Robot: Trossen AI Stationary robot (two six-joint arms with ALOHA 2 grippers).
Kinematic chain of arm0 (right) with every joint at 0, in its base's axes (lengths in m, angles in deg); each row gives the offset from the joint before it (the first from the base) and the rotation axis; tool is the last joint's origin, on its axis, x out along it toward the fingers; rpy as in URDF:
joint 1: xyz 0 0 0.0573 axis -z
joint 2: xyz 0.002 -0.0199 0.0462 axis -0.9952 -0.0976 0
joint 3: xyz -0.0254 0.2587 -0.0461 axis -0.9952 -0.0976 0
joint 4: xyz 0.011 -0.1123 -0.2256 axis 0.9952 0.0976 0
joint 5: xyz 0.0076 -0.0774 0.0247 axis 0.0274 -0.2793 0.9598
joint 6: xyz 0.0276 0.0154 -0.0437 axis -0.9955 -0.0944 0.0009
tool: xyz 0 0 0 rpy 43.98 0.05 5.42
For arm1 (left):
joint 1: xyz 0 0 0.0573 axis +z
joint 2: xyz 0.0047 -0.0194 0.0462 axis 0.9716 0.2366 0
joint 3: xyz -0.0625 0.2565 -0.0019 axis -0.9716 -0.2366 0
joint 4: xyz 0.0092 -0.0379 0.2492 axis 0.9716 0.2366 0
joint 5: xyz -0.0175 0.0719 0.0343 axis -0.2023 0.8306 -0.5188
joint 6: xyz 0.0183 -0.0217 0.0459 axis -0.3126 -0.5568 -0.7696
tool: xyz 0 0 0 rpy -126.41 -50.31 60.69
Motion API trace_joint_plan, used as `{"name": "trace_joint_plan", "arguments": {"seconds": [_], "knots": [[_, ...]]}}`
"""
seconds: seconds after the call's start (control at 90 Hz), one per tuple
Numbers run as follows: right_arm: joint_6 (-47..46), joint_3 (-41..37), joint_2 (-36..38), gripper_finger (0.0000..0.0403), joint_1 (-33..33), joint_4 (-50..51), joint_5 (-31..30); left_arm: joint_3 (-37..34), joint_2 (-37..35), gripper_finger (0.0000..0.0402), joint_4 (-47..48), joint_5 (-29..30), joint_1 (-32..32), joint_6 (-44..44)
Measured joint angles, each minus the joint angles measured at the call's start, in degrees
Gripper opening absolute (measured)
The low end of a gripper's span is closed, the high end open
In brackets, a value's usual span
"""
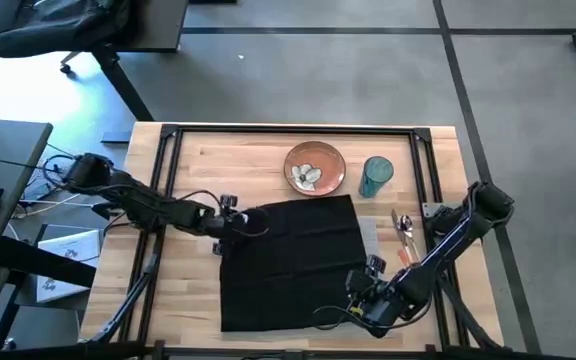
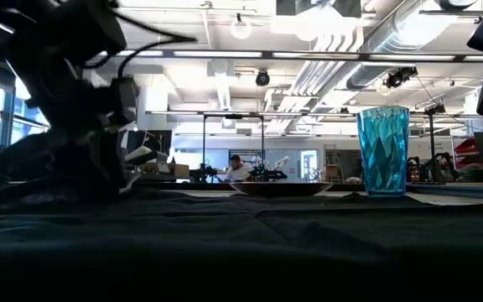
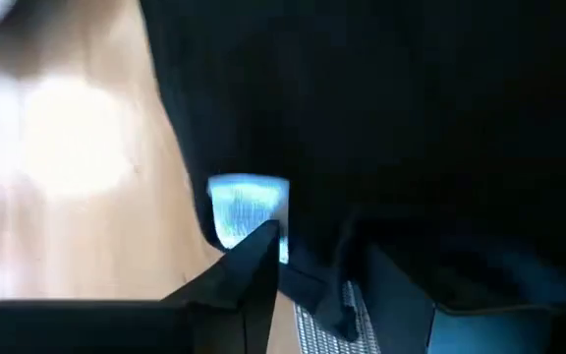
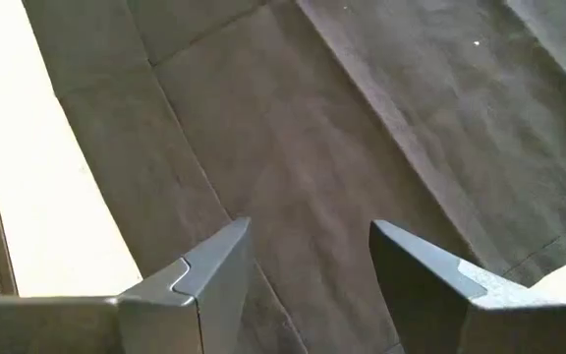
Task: Set table place
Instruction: Fold the black table napkin on the gray tablemat
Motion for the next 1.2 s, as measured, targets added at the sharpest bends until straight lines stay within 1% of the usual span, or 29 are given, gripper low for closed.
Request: {"name": "trace_joint_plan", "arguments": {"seconds": [0.122,0.178,0.256,0.356,0.422,0.567,0.633,0.7,0.811,0.878,0.956,1.044,1.089,1.2], "knots": [[0.0,0.0,0.0,0.0195,-0.2,0.0,0.0,0.3,1.6,0.0114,-1.2,0.3,-0.1,1.2],[0.0,0.0,0.0,0.0195,-0.2,0.0,0.1,0.6,1.8,0.0106,-0.8,0.5,-0.2,1.7],[0.0,0.0,0.0,0.0195,-0.2,0.0,0.1,1.6,1.8,0.0078,0.9,1.7,-0.6,1.9],[0.0,0.0,0.0,0.0195,-0.2,0.0,0.1,4.8,1.7,0.0022,6.7,5.4,-1.6,1.5],[0.0,0.0,0.0,0.0195,-0.2,0.0,0.2,7.6,1.6,0.0007,11.7,8.7,-2.4,1.8],[0.0,0.0,0.0,0.0195,-0.2,0.0,0.2,12.5,1.6,0.0017,26.4,17.7,-4.1,4.5],[0.0,0.0,0.0,0.0195,-0.2,0.0,0.2,13.5,1.6,0.0016,31.1,18.8,-4.2,5.7],[0.0,0.0,0.0,0.0195,-0.2,0.0,0.2,13.4,1.6,0.0015,33.9,18.1,-3.9,7.1],[0.0,0.0,0.0,0.0195,-0.2,0.0,0.4,12.9,1.6,0.0021,35.7,13.8,-3.3,7.6],[0.1,0.0,0.0,0.0195,-0.2,0.0,0.4,12.9,1.6,0.0031,36.5,14.0,-3.3,8.3],[1.3,0.0,0.0,0.0195,-0.1,0.0,0.4,13.2,1.6,0.005,37.3,16.2,-3.3,8.5],[2.3,0.0,0.0,0.0195,0.4,0.0,0.4,15.2,1.6,0.0077,39.1,15.8,-3.3,9.9],[3.2,0.0,0.0,0.0195,0.5,-0.3,0.6,17.1,1.6,0.0092,39.8,14.4,-3.7,12.2],[5.9,0.0,0.0,0.0195,0.9,-0.8,2.0,22.6,0.3,0.0126,42.2,8.6,-5.6,18.3]]}}
